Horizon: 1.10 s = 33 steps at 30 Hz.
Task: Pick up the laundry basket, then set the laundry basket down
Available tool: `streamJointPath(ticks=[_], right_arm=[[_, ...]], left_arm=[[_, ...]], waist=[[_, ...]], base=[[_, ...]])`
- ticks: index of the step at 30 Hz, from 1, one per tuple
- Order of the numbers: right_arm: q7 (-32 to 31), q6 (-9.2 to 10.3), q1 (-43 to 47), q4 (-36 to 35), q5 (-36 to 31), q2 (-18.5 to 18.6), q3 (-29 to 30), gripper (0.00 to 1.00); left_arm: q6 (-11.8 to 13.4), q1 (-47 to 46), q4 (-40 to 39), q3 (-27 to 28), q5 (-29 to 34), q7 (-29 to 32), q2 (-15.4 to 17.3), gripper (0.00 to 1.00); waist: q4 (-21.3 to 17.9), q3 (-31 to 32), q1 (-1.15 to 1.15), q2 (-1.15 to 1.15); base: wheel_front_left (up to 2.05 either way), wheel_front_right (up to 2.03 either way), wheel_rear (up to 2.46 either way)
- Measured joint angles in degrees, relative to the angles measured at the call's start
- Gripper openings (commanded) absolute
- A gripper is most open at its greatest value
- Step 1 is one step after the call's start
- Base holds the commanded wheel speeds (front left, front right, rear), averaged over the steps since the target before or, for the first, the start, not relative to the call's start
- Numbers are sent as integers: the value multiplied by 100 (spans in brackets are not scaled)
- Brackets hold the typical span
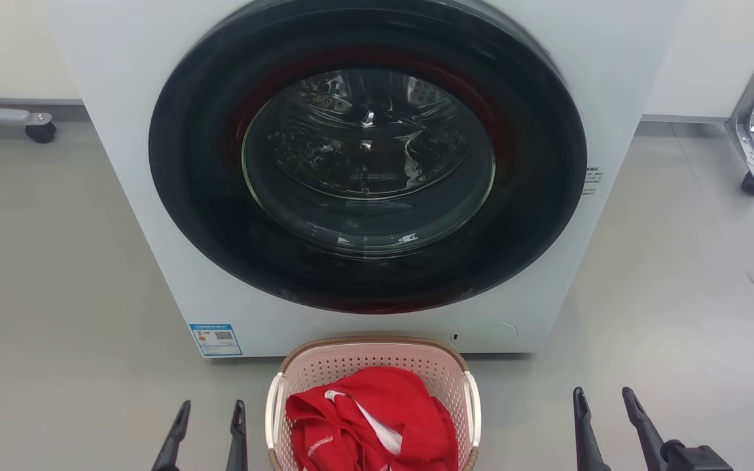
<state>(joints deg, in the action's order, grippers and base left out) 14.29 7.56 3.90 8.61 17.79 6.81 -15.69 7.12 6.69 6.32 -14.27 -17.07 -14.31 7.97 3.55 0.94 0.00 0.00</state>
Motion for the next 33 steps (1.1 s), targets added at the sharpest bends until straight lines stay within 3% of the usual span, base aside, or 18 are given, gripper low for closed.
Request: streamJointPath(ticks=[15,33], right_arm=[[0,0,296,-835,-643,-200,328,100],[0,0,392,-1088,-816,-304,405,100]], left_arm=[[0,125,-369,230,350,0,-99,100],[0,200,-501,281,466,0,-145,100]], waist=[[-18,-13,0,0],[-20,-43,0,0]], base=[[0,0,0],[0,0,0]])
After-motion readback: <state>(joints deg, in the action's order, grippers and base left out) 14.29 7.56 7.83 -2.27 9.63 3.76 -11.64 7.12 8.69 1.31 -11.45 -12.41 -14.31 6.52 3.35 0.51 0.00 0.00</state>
